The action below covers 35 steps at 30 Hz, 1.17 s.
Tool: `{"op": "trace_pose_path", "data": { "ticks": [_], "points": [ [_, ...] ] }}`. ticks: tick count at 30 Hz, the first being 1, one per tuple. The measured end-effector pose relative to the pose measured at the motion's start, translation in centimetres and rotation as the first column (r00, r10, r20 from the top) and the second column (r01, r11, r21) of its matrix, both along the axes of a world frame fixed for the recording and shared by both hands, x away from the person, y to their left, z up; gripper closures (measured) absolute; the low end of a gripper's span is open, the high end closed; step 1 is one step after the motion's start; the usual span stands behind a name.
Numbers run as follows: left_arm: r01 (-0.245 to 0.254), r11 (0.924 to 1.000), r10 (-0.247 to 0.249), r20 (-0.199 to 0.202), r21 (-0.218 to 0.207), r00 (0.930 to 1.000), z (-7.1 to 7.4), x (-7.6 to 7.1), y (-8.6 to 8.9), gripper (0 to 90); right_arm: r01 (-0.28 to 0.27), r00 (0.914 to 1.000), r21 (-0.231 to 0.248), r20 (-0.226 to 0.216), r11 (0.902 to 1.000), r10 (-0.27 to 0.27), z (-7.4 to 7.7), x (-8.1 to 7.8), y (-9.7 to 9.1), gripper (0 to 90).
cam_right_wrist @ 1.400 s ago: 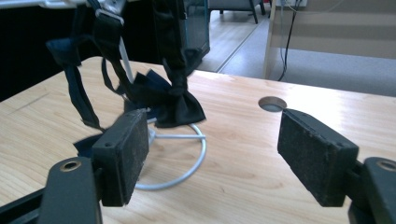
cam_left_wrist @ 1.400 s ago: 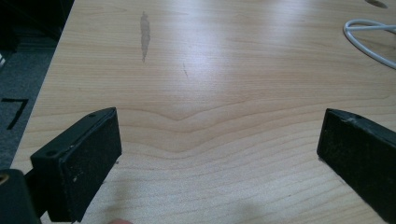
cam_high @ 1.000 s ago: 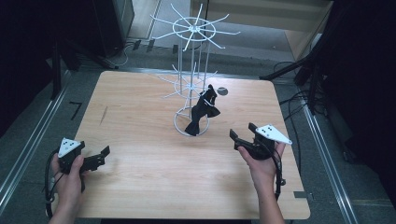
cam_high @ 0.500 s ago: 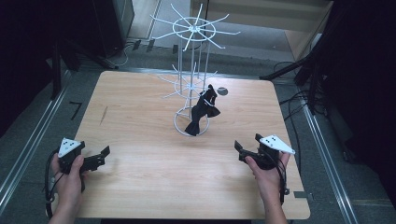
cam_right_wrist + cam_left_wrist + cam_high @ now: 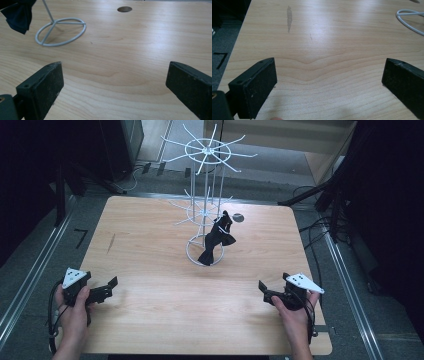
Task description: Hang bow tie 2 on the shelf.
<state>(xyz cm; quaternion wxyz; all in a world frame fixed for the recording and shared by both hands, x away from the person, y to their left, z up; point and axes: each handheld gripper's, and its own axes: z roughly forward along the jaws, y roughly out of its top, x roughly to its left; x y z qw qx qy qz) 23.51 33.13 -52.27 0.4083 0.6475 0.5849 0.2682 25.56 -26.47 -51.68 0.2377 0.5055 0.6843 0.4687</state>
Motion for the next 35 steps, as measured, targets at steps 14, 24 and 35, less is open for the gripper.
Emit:
{"op": "trace_pose_path", "data": {
  "ticks": [14,24,35],
  "points": [
    [-0.001,1.0000,0.001,0.000,-0.001,1.0000,0.0,0.0,0.0,0.2,0.035,0.9986,-0.025,-0.039,0.9991,-0.036,-1.3,-1.8,-3.0,1.6],
    [-0.003,1.0000,0.003,0.001,0.003,1.0000,0.0,0.0,0.0,0.1,0.077,0.9955,-0.003,-0.054,0.9970,-0.077,-2.1,-3.5,-5.7,1.6],
    [-0.005,1.0000,0.005,-0.002,0.003,1.0000,0.0,0.0,0.0,0.1,0.111,0.9926,0.060,-0.056,0.9920,-0.108,-2.4,-4.5,-7.1,1.9]
  ]
}}
